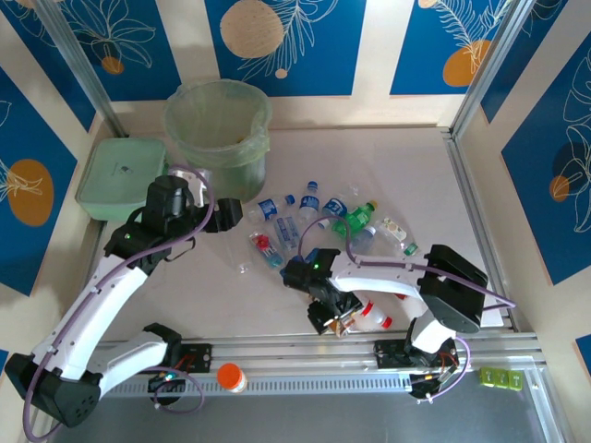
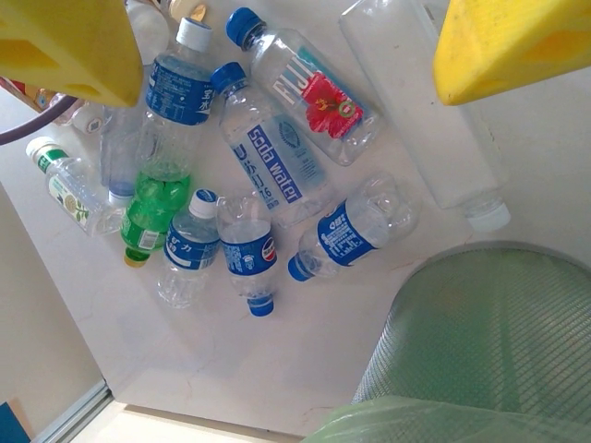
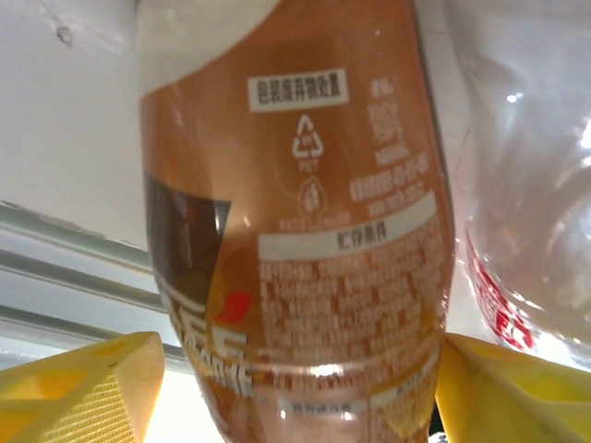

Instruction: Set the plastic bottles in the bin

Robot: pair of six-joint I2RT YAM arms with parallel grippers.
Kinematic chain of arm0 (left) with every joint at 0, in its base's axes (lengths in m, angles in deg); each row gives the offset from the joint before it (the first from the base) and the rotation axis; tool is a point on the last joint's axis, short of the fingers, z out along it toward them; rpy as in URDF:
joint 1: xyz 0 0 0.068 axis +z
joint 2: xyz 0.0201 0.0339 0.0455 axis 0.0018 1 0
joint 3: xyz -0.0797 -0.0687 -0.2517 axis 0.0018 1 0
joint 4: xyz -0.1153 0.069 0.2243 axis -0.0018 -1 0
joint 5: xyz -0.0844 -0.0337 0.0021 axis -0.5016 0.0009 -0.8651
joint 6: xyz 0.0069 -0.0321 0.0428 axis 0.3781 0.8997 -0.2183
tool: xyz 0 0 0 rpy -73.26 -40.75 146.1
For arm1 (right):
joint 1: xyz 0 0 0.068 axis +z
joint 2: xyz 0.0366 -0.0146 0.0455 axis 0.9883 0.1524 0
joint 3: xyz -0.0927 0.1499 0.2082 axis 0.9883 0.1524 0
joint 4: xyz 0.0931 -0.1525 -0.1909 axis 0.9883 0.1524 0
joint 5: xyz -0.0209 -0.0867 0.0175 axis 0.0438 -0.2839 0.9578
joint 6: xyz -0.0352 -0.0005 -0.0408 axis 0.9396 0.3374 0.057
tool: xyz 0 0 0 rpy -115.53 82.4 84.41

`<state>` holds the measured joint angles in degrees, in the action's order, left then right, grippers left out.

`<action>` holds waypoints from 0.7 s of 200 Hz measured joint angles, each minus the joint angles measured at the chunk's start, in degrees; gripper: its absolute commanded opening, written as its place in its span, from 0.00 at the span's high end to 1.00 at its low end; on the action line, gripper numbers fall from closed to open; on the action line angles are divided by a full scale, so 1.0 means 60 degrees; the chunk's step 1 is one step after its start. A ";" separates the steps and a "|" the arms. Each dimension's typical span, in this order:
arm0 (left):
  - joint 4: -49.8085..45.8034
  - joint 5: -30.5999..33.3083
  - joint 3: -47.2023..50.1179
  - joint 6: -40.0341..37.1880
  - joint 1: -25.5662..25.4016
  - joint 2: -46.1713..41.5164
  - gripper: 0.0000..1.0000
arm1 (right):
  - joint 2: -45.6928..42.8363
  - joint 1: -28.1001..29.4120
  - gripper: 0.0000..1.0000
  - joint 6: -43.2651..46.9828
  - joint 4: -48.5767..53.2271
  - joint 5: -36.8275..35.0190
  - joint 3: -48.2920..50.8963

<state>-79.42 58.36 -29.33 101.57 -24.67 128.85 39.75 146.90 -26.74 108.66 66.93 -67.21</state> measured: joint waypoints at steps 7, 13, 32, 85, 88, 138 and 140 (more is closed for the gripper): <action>0.0011 0.0004 0.0000 0.0000 0.0000 0.0000 0.18 | 0.0069 0.0000 0.24 -0.0011 -0.0076 0.0000 0.0022; 0.0011 0.0036 0.0000 0.0000 0.0000 0.0000 0.18 | 0.0117 0.0000 0.24 -0.0015 -0.0131 0.0000 0.0036; 0.0007 0.0175 0.0000 -0.0004 0.0000 0.0000 0.18 | 0.0244 0.0000 0.30 -0.0044 -0.0372 -0.0004 0.0044; 0.0004 0.0499 0.0000 -0.0102 0.0000 -0.0018 0.18 | 0.0273 0.0004 0.40 -0.0036 -0.0619 -0.0091 0.0044; 0.0004 0.0506 0.0000 -0.0102 0.0000 -0.0018 0.18 | 0.0270 0.0004 0.40 -0.0036 -0.0619 -0.0095 0.0044; 0.0007 0.0605 0.0004 -0.0106 0.0000 -0.0018 0.18 | -0.0240 0.0109 0.40 0.0102 -0.0783 -0.0270 0.0044; 0.0007 0.0605 0.0004 -0.0106 0.0000 -0.0018 0.18 | -0.0273 0.0117 0.40 0.0109 -0.0790 -0.0277 0.0044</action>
<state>-79.37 61.99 -29.31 100.93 -24.67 128.74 38.11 147.60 -26.08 103.91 65.27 -66.95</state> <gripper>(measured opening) 0.816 0.604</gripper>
